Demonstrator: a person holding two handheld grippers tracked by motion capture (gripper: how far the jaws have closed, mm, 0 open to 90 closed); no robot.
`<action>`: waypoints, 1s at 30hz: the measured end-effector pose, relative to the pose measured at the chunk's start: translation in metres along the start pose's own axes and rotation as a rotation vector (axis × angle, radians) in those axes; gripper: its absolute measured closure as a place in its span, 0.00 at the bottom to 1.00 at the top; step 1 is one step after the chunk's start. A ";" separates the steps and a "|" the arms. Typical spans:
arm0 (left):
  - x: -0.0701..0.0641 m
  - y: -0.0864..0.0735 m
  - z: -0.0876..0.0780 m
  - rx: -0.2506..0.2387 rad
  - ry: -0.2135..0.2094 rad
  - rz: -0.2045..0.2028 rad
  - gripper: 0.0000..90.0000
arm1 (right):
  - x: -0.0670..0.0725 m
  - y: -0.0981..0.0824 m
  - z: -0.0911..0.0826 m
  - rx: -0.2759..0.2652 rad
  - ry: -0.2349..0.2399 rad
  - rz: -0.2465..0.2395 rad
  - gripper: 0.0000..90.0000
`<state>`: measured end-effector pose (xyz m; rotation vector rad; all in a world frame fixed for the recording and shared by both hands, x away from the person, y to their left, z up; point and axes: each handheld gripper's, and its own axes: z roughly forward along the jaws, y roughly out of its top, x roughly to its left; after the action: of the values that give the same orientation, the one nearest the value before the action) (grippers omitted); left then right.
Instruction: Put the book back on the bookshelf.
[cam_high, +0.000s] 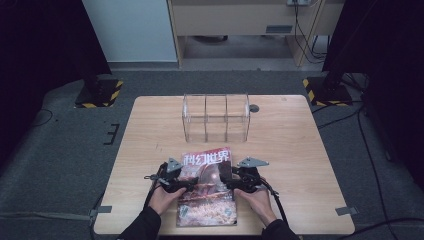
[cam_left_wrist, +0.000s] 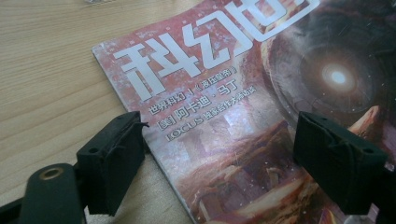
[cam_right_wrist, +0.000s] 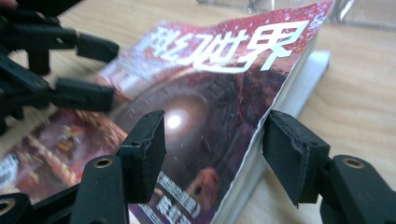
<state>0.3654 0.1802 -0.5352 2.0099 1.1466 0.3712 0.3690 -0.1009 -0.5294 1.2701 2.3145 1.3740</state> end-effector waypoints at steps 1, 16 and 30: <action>0.000 0.000 0.000 0.000 -0.002 -0.002 0.17 | -0.001 -0.002 0.001 0.014 -0.004 0.007 0.43; 0.000 0.000 0.000 -0.001 0.000 -0.002 0.17 | -0.003 -0.005 0.001 0.037 0.010 0.022 0.42; 0.001 0.000 0.000 -0.001 0.006 -0.009 0.16 | 0.003 0.007 0.000 -0.063 0.055 0.027 0.40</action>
<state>0.3656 0.1808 -0.5352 2.0033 1.1578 0.3738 0.3716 -0.0973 -0.5238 1.2652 2.2776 1.4966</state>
